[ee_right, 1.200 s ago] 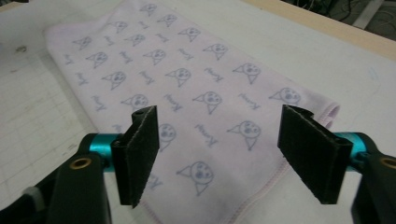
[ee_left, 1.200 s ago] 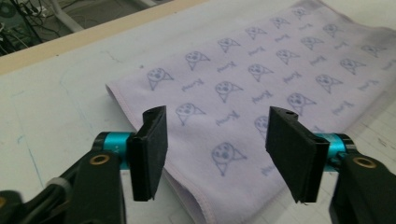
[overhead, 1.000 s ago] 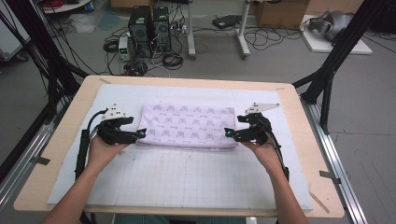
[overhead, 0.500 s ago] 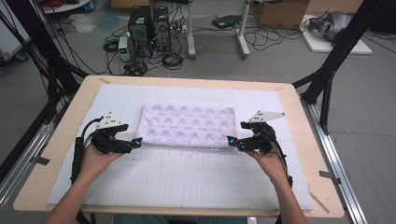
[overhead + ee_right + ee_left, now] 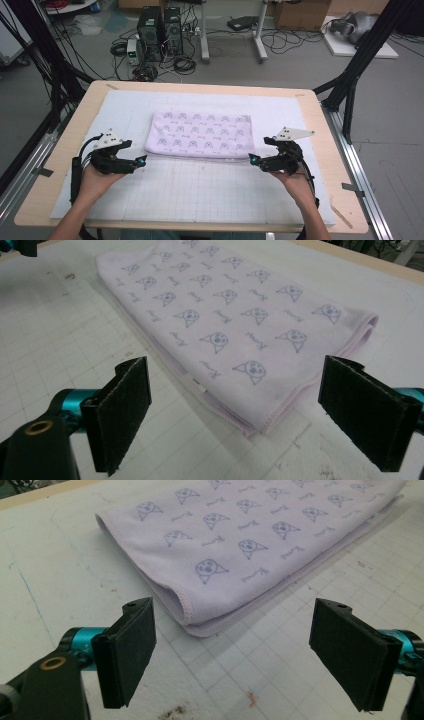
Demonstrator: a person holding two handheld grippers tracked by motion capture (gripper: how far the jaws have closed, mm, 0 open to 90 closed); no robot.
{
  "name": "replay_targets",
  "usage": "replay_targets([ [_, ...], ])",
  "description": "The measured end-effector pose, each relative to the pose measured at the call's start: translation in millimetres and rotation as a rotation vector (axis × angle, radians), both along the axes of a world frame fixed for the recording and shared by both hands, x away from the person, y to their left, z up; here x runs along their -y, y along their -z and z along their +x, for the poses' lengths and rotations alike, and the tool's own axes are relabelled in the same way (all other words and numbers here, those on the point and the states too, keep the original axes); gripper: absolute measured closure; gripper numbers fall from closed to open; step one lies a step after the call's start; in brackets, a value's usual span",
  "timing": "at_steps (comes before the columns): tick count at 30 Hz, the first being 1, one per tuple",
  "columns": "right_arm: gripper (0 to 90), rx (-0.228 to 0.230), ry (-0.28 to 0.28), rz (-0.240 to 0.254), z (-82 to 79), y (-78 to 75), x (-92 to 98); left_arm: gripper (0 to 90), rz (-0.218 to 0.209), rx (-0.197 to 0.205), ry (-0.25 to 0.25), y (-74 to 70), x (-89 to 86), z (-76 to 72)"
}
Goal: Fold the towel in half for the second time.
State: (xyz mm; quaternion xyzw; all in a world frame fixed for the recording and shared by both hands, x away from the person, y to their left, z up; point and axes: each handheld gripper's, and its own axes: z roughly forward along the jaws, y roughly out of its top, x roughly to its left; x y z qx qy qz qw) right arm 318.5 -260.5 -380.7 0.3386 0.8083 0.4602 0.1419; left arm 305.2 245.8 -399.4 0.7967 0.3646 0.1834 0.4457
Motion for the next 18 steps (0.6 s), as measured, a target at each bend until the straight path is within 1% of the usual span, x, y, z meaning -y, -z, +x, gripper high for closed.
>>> replay_targets([
  [2, 12.4, -0.004, 0.003, 0.008, -2.9, 1.6, 2.1, 18.9, -0.001, 0.002, 0.001, 0.4, -1.4, -3.2],
  [4, 12.4, -0.002, 0.005, -0.005, -6.4, 3.7, 4.2, 18.8, -0.010, 0.001, -0.001, 1.2, -2.6, -6.3],
  [6, 12.3, -0.006, 0.009, -0.001, -10.3, 5.1, 6.4, 18.8, -0.013, 0.003, -0.001, 2.2, -4.1, -9.8],
  [9, 12.3, 0.002, 0.005, -0.004, -16.4, 6.0, 9.5, 18.7, -0.018, -0.002, -0.002, 3.0, -5.9, -14.0],
  [18, 12.3, 0.009, 0.014, -0.004, -33.2, 7.5, 20.0, 18.7, -0.016, 0.009, -0.016, 1.5, -14.3, -27.6],
])
